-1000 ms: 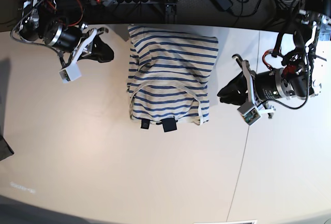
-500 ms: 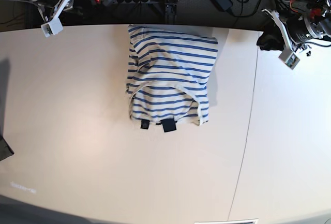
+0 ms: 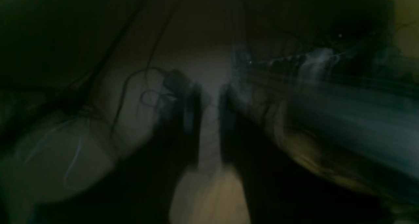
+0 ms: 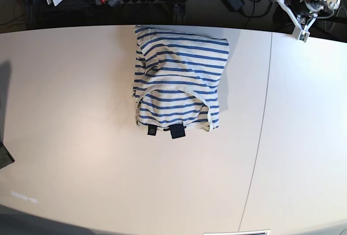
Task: Fold the T-shirt properly
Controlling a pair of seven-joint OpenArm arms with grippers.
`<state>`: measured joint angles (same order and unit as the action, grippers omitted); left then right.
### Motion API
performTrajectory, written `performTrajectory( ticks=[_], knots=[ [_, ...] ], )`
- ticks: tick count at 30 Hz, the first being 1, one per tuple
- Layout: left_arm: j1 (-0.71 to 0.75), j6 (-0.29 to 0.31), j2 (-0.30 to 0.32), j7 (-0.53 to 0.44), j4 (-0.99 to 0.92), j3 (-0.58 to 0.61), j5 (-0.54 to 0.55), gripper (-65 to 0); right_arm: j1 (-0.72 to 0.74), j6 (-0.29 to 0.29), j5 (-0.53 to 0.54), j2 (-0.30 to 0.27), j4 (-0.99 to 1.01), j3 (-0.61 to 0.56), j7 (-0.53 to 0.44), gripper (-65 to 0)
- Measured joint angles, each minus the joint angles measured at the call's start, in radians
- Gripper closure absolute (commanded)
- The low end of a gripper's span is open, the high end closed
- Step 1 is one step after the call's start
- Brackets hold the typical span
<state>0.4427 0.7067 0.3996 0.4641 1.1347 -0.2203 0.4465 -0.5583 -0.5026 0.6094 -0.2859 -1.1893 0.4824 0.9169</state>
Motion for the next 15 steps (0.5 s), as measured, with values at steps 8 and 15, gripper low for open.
performTrajectory(
  ticks=[8, 15],
  knots=[
    [-0.392, -0.238, 0.024, -0.587, -0.683, 0.341, -0.122, -9.8, 0.318, 0.084, -0.337, 0.053, 0.494, -0.016, -0.121, 0.0],
    [-0.522, -0.313, -0.039, -0.700, -0.812, 0.614, -0.039, -9.9, 0.456, 0.134, -0.380, 0.173, 0.551, -0.018, -0.029, 0.0]
  ],
)
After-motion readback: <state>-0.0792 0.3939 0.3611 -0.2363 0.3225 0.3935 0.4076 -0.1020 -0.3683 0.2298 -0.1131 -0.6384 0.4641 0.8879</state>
